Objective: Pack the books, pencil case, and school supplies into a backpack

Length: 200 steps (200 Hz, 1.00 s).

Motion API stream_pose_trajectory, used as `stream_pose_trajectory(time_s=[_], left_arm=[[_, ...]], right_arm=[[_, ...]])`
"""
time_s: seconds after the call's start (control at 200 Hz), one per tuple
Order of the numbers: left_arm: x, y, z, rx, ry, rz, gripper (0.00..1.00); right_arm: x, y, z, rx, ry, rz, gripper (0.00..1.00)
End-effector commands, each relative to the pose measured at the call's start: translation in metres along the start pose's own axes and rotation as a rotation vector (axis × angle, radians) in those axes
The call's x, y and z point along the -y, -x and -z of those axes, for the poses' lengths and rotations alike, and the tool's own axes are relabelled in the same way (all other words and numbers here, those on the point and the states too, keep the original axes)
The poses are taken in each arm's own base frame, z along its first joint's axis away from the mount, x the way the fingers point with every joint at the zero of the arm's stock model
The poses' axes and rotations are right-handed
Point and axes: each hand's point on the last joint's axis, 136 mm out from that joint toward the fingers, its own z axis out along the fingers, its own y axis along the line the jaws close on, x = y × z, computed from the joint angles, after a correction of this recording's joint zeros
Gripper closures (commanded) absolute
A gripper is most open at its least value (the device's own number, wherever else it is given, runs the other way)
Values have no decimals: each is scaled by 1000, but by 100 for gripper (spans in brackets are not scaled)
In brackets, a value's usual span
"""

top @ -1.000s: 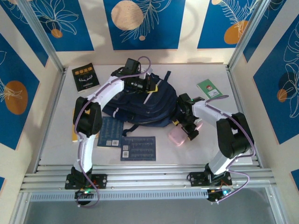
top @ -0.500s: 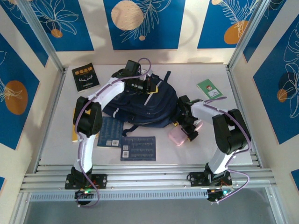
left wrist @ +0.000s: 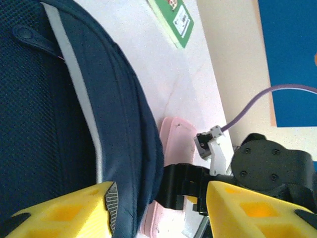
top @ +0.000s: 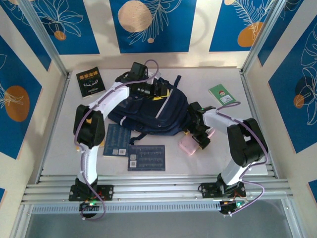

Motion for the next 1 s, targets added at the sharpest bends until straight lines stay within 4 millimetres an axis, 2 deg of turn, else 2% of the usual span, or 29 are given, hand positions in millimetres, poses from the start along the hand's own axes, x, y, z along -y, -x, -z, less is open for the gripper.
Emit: stream_pose_trajectory(time_s=[0.0, 0.105, 0.22, 0.405, 0.51, 0.63, 0.995], left_arm=[[23, -9, 26, 35, 7, -23, 47], [27, -20, 34, 48, -1, 5, 44], [36, -29, 40, 49, -50, 39, 37], [61, -24, 40, 77, -199, 104, 32], [75, -29, 32, 58, -256, 89, 32], [83, -39, 22, 30, -270, 56, 31], [70, -58, -4, -27, -245, 70, 35]], right_arm=[[-8, 2, 36, 114, 21, 150, 19], [-24, -6, 61, 177, 108, 301, 19], [-47, -22, 93, 237, 249, 514, 19], [-71, -54, 130, 291, 418, 778, 21], [-78, -67, 138, 279, 483, 838, 21], [-85, -78, 143, 267, 537, 879, 21], [-92, -81, 149, 270, 570, 888, 21]])
